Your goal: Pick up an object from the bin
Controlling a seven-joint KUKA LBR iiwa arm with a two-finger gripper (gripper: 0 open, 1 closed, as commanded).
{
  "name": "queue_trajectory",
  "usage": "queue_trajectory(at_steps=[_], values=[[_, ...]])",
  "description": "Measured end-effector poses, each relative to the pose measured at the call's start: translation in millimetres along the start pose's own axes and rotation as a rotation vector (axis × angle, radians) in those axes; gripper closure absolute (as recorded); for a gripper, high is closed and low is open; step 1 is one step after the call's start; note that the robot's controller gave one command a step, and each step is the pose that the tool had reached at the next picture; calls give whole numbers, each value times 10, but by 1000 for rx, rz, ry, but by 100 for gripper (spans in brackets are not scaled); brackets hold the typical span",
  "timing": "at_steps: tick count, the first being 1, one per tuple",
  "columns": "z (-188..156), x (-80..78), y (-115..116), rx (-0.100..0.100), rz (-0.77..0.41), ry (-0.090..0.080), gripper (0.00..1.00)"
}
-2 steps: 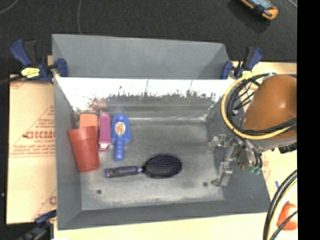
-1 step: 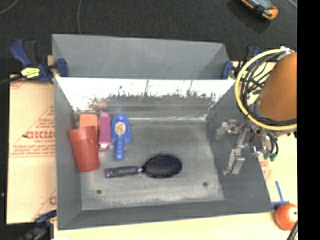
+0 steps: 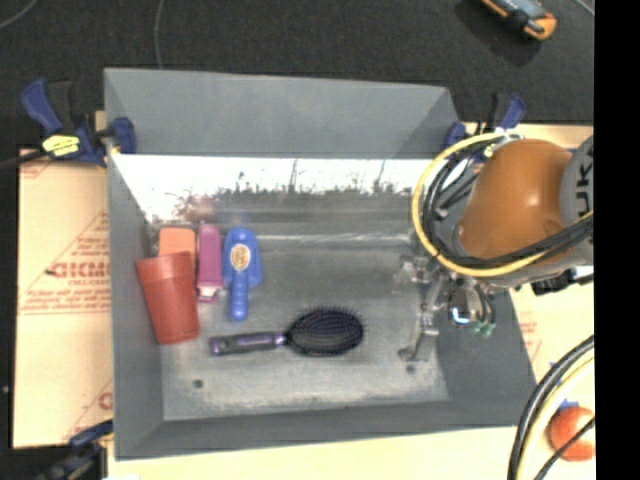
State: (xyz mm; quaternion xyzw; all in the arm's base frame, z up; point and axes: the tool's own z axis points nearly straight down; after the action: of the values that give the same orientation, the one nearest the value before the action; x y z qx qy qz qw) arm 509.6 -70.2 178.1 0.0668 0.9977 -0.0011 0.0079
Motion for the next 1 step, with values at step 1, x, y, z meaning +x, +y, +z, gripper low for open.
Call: queue_trajectory(at_steps=[1], values=[[249, 46, 27, 0, 8, 6, 0]])
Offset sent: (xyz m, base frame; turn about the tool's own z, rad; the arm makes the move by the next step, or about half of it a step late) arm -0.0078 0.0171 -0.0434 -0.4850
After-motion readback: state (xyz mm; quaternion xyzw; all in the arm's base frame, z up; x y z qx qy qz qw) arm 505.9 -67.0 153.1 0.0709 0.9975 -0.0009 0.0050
